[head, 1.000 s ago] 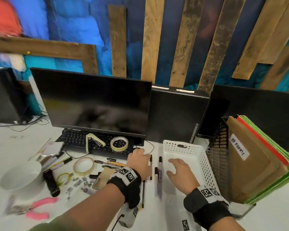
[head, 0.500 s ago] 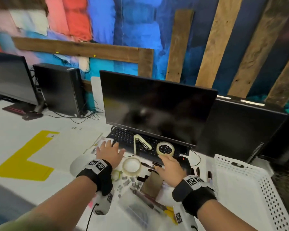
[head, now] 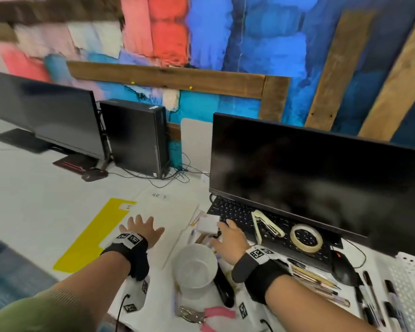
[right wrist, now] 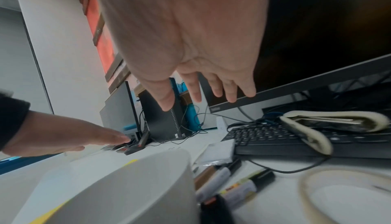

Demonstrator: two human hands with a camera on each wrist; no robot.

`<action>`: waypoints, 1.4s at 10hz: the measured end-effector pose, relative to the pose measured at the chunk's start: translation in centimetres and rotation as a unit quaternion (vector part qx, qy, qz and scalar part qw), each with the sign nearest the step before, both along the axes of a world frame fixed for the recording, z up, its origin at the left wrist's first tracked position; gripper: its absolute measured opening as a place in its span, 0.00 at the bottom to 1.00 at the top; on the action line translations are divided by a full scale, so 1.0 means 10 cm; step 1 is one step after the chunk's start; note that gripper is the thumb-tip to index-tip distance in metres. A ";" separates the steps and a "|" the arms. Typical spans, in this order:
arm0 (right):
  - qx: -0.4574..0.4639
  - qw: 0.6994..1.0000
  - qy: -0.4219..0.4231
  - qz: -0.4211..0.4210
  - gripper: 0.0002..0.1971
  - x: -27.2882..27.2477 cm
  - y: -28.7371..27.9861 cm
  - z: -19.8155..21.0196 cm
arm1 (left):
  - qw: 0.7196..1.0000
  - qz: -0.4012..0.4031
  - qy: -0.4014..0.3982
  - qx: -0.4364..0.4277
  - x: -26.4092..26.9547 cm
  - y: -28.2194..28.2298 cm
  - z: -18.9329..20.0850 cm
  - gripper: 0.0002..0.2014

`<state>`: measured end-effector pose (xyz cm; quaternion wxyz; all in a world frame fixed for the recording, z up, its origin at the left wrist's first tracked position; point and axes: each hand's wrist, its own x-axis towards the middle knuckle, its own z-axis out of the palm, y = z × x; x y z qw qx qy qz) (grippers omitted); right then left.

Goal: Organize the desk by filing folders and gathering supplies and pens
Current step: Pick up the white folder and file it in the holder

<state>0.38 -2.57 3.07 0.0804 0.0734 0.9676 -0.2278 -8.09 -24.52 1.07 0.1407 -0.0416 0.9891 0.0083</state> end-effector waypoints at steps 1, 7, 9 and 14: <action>-0.007 1.000 0.002 0.005 0.27 -0.22 -0.33 0.01 | 1.000 -0.002 -0.018 -0.012 -0.14 -0.27 -0.05 0.33; -0.175 0.969 -0.141 -0.105 0.30 -1.17 -1.78 -0.38 | 0.987 -0.043 -0.153 -0.018 -0.77 -1.06 -0.48 0.36; -0.209 0.939 -0.178 -0.209 0.35 -1.18 -2.01 -0.71 | 0.978 -0.091 -0.183 -0.031 -0.79 -1.20 -0.67 0.33; -0.086 0.952 -0.194 -0.220 0.36 -1.21 -2.10 -1.07 | 0.967 0.221 -0.068 0.109 -1.07 -1.87 -0.87 0.52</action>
